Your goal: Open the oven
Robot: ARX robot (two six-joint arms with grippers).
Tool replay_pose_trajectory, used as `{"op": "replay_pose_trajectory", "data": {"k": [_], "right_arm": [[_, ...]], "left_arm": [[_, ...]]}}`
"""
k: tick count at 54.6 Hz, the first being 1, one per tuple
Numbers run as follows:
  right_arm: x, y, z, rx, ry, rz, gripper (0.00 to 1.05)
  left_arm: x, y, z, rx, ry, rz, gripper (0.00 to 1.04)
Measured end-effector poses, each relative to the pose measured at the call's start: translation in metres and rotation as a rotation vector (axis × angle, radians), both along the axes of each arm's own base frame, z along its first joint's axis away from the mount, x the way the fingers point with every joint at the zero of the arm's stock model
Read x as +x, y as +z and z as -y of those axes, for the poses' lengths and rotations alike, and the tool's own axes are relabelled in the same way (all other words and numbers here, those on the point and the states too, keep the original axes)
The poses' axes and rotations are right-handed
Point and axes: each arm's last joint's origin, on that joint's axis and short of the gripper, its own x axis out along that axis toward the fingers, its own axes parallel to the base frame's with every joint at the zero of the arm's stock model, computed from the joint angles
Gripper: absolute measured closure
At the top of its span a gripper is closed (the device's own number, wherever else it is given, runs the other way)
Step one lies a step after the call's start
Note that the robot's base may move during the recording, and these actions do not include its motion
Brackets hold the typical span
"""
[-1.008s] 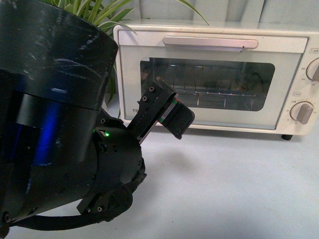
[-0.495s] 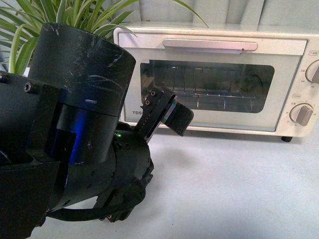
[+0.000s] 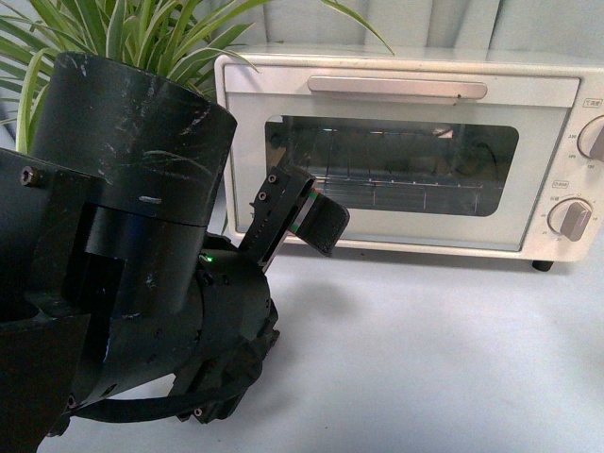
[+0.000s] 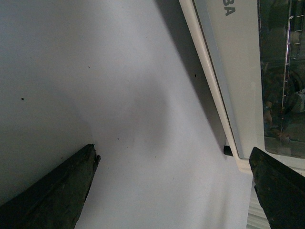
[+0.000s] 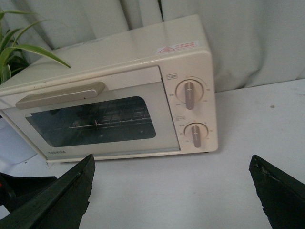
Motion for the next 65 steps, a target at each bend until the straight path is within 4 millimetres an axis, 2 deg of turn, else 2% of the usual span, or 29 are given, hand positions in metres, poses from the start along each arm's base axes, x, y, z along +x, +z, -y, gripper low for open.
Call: {"op": "replay_pose_trajectory", "data": {"k": [7, 11, 26, 47, 65], "right_arm": [[0.038, 0.021, -0.020, -0.009, 0.003, -0.049, 0.09], [0.052, 0.028, -0.029, -0.013, 0.000, -0.059, 0.09], [0.107, 0.038, -0.055, -0.015, -0.050, -0.157, 0.09], [0.136, 0.034, -0.068, 0.010, -0.102, -0.214, 0.09], [0.148, 0.028, -0.071, 0.005, -0.135, -0.241, 0.09]], "left_arm": [[0.000, 0.000, -0.002, 0.000, 0.004, 0.000, 0.07], [-0.001, 0.000, -0.003, -0.001, 0.005, 0.002, 0.07], [-0.001, 0.000, -0.007, -0.002, 0.015, 0.004, 0.07], [-0.001, -0.001, -0.009, -0.004, 0.021, 0.007, 0.07], [-0.001, -0.001, -0.011, -0.004, 0.025, 0.008, 0.06]]}}
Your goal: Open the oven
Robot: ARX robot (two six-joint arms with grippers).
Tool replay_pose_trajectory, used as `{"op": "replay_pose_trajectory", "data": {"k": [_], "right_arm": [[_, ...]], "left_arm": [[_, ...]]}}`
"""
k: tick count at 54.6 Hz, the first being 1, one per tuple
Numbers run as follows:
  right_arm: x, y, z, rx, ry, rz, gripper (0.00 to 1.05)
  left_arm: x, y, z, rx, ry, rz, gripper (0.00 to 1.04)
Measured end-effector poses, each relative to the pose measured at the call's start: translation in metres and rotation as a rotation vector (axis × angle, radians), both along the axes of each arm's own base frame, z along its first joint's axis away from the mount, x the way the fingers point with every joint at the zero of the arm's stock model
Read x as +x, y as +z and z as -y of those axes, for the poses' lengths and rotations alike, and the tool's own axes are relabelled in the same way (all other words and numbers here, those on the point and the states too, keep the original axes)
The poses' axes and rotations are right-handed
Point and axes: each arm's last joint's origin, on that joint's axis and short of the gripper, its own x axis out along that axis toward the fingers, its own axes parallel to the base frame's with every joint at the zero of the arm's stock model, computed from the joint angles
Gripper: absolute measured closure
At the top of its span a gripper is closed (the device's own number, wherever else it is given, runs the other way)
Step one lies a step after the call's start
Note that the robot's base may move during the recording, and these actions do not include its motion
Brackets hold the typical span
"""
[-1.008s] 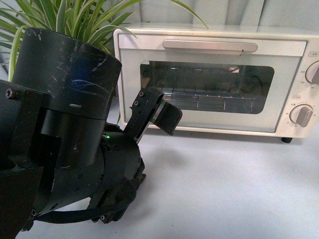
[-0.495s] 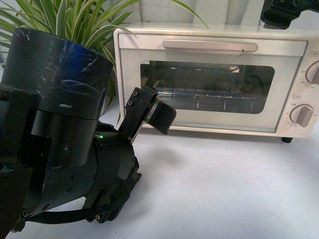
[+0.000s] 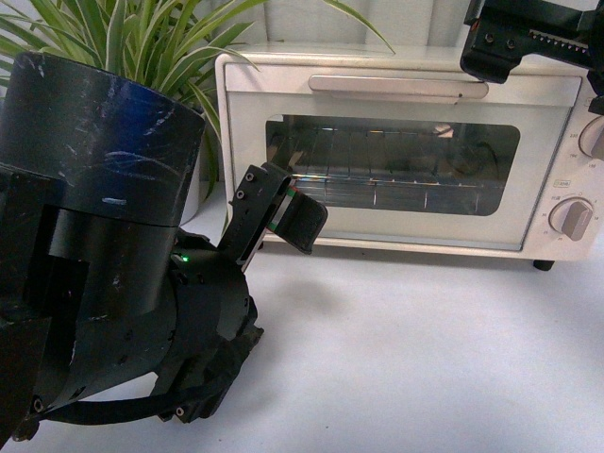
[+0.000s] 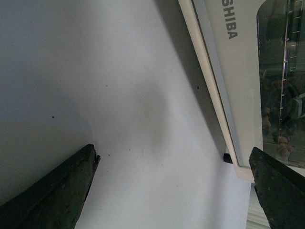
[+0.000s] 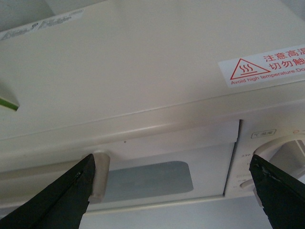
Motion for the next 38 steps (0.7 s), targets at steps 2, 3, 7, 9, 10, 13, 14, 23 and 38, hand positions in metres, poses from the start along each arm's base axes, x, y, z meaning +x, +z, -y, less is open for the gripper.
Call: {"op": "replay_pose_trajectory", "data": {"k": [2, 3, 7, 9, 10, 13, 14, 23, 38], "right_arm": [[0.0009, 0.0001, 0.0000, 0.000, -0.002, 0.000, 0.09], [0.0018, 0.0000, 0.0000, 0.002, -0.006, 0.000, 0.09], [0.0039, -0.0003, 0.0004, 0.002, -0.012, -0.001, 0.09], [0.0047, -0.0004, 0.0004, 0.001, -0.014, -0.001, 0.09], [0.0054, -0.0004, 0.0005, 0.001, -0.016, -0.001, 0.09], [0.0065, -0.0007, 0.0006, 0.001, -0.018, -0.002, 0.09], [0.0068, -0.0008, 0.0005, 0.001, -0.018, -0.005, 0.09], [0.0078, 0.0003, -0.0008, 0.001, 0.004, -0.031, 0.09], [0.0019, -0.0019, -0.0027, -0.007, 0.043, -0.063, 0.09]], "left_arm": [[0.0000, 0.0001, -0.0003, 0.000, 0.001, 0.000, 0.07], [-0.0001, 0.0001, -0.0005, 0.000, 0.001, 0.000, 0.07], [0.0002, 0.0001, -0.0011, 0.000, 0.003, 0.000, 0.07], [0.0003, 0.0001, -0.0014, 0.000, 0.003, 0.000, 0.06], [0.0003, 0.0001, -0.0014, 0.000, 0.003, 0.000, 0.06], [0.0002, 0.0002, -0.0020, 0.000, 0.005, 0.000, 0.07], [0.0002, 0.0003, -0.0021, 0.000, 0.005, 0.001, 0.06], [0.0002, 0.0002, -0.0022, 0.002, 0.005, 0.001, 0.07], [0.0002, 0.0002, -0.0024, 0.002, 0.006, 0.001, 0.07]]}}
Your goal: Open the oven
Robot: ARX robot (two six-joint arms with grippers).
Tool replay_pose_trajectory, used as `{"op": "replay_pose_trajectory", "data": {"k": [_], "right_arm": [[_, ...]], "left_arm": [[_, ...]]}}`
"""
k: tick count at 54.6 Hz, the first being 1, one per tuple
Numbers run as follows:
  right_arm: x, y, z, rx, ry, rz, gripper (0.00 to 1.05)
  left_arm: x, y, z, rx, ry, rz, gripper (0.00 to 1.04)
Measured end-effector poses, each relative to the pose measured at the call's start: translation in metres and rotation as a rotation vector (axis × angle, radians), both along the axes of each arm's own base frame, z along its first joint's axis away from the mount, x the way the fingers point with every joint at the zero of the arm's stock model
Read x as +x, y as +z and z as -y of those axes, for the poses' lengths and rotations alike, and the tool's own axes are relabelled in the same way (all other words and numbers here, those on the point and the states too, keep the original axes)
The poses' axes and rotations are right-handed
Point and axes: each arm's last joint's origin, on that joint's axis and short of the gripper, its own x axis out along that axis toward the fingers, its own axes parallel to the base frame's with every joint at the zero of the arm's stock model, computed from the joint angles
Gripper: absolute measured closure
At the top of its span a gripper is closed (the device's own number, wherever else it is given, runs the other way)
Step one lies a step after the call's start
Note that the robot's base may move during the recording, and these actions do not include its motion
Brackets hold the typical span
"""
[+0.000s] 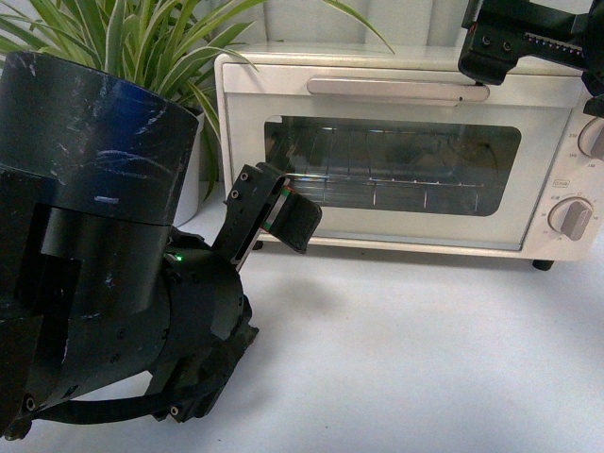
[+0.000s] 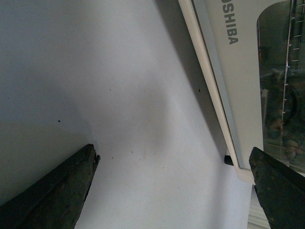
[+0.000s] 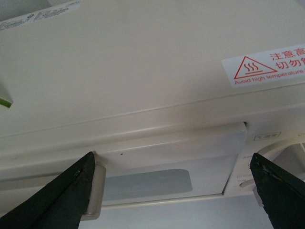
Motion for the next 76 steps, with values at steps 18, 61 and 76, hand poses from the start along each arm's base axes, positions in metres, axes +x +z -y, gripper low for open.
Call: {"op": "replay_pose_trajectory", "data": {"k": [18, 61, 76], "right_arm": [[-0.025, -0.015, -0.002, 0.016, 0.067, 0.014, 0.09], [-0.086, -0.043, 0.002, -0.016, 0.193, -0.026, 0.09], [-0.106, -0.017, 0.009, 0.031, 0.204, 0.047, 0.09]], "left_arm": [[0.000, 0.000, -0.001, 0.000, 0.002, 0.000, 0.06], [-0.010, -0.002, -0.013, 0.050, -0.015, 0.016, 0.07], [-0.015, -0.003, -0.016, 0.134, -0.035, 0.042, 0.07]]}}
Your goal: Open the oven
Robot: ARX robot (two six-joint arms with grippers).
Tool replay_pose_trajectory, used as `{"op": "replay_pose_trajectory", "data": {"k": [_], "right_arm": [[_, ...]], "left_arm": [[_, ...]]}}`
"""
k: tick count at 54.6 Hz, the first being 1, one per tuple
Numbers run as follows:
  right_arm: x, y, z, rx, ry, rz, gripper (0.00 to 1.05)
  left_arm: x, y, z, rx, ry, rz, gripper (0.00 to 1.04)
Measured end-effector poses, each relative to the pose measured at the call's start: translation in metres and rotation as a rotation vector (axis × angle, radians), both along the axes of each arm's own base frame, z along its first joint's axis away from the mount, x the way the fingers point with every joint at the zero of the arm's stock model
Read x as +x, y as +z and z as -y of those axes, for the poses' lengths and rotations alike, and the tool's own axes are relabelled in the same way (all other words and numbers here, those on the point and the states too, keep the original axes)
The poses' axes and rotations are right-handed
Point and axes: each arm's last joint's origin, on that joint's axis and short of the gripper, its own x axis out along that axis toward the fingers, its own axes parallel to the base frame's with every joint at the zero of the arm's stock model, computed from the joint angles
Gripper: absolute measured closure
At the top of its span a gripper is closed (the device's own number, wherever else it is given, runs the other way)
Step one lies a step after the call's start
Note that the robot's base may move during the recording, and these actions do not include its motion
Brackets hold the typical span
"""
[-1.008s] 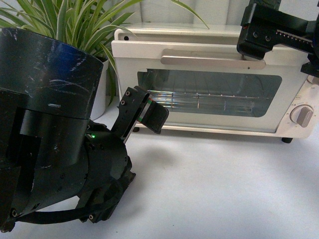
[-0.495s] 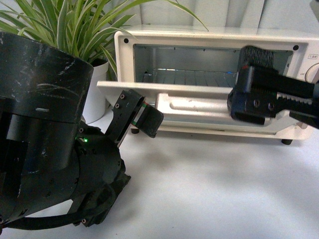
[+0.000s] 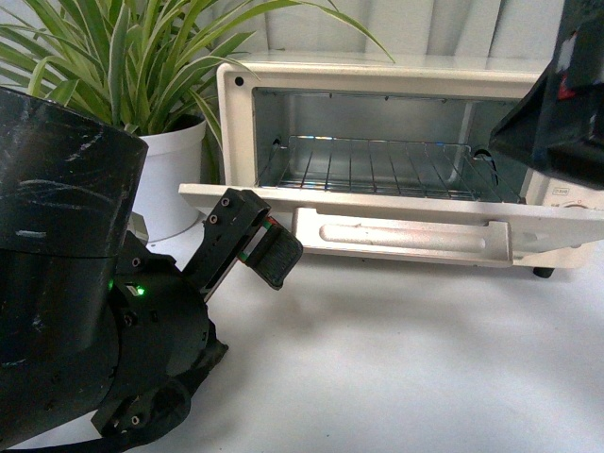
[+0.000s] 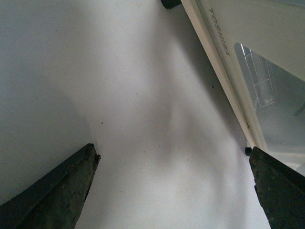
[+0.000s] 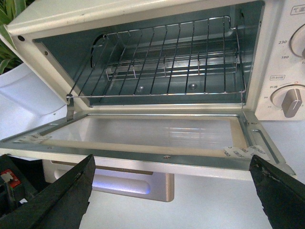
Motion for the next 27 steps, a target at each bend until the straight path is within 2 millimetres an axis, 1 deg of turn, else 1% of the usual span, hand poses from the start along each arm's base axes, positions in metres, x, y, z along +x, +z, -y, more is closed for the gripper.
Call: {"op": "replay_pose_trajectory", "data": {"k": [13, 27], "right_arm": [[-0.003, 0.006, 0.009, 0.025, -0.021, 0.015, 0.09], [-0.001, 0.006, 0.017, 0.033, -0.040, 0.015, 0.09]], "left_arm": [[-0.002, 0.000, 0.002, 0.099, -0.029, 0.025, 0.07], [-0.007, 0.000, 0.004, 0.229, -0.058, 0.067, 0.07]]}}
